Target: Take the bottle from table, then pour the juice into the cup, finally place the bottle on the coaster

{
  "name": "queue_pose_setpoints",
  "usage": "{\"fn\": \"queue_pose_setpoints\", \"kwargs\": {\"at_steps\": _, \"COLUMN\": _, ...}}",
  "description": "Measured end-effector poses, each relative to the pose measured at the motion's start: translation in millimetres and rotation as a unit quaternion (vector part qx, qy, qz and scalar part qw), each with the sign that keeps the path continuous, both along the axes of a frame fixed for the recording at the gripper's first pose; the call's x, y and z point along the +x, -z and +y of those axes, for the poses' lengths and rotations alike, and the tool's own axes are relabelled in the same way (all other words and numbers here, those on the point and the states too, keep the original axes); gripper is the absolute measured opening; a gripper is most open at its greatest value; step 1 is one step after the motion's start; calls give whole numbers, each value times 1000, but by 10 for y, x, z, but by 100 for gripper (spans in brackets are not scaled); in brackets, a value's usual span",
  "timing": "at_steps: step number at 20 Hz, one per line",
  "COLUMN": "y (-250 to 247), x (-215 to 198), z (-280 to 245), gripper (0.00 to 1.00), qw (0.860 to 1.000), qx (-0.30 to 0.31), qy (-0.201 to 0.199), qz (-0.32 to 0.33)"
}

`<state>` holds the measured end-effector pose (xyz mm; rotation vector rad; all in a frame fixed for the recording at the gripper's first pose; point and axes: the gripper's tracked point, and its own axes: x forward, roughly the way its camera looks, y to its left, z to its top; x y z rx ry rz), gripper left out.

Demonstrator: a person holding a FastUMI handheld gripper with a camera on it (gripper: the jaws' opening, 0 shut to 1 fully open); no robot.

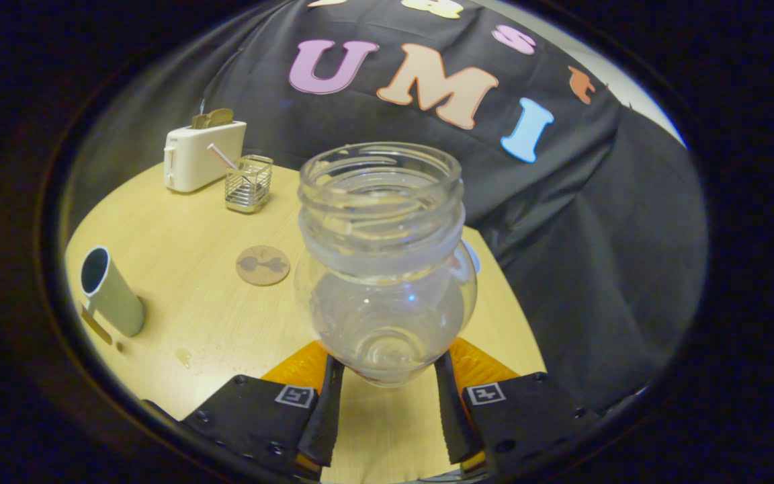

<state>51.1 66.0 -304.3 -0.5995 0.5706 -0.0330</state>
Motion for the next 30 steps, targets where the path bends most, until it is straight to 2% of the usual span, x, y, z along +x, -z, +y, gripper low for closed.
{"fn": "queue_pose_setpoints", "kwargs": {"at_steps": 5, "y": -340, "x": 43, "z": 402, "gripper": 67, "qw": 992, "qx": -95, "qy": -55, "qz": -58}}
{"fn": "queue_pose_setpoints", "kwargs": {"at_steps": 8, "y": -519, "x": 63, "z": 651, "gripper": 67, "qw": 982, "qx": -145, "qy": -84, "qz": -92}}
{"fn": "queue_pose_setpoints", "kwargs": {"at_steps": 16, "y": -856, "x": -37, "z": 1388, "gripper": 67, "qw": 930, "qx": -277, "qy": -180, "qz": -163}}
{"fn": "queue_pose_setpoints", "kwargs": {"at_steps": 21, "y": -912, "x": -55, "z": 1614, "gripper": 67, "qw": 895, "qx": -352, "qy": -207, "qz": -182}}
{"fn": "queue_pose_setpoints", "kwargs": {"at_steps": 30, "y": -1065, "x": 67, "z": 1863, "gripper": 67, "qw": 854, "qx": -408, "qy": -242, "qz": -213}}
